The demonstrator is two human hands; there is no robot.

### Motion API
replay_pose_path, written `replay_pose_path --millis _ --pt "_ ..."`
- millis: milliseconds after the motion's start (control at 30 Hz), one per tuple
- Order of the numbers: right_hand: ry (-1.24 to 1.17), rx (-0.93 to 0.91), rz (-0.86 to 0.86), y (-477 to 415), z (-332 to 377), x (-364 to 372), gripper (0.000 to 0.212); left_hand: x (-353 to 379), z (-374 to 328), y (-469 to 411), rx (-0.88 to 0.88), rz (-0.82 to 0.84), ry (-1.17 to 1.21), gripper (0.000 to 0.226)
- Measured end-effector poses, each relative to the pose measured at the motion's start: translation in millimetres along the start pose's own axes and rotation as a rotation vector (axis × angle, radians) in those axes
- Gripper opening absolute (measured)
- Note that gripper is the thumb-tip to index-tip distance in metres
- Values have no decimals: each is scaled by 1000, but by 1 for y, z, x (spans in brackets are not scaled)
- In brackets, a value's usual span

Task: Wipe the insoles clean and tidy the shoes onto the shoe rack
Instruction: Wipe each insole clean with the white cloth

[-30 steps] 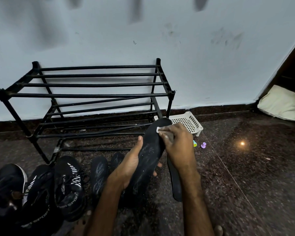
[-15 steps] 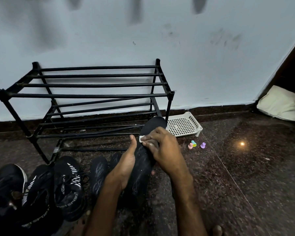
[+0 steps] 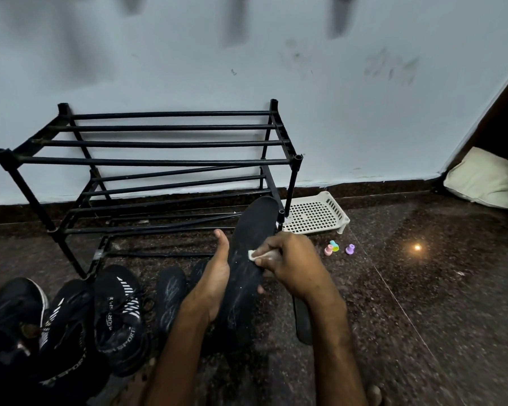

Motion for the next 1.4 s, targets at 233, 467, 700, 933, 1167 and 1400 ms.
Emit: replay_pose_path --millis 233,467,700,933,1167,1400 --pt "-40 -70 -95 1 20 -4 8 -3 5 -6 9 -84 -65 87" --pt "64 210 -238 9 -9 -10 5 -12 -6 -7 128 -180 -5 83" --pt "-278 3 -227 1 22 5 7 -15 -5 -11 163 -171 70 77" --pt "-83 328 -303 14 -27 14 7 -31 -4 -8 193 -247 -63 76" --pt "-358 188 -385 6 -7 33 9 -33 3 -11 155 -241 -199 73" --pt "-310 291 -476 16 -44 24 7 -40 5 -9 137 -315 -97 81"
Point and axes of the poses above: each hand's wrist, its own y-axis away from the middle knuckle, its own x-axis out of the palm, z = x × y, the point moved 6 cm from there along -y, towards the middle knuckle, and after that the axes turned 1 degree about -x, right-handed, at the moved point
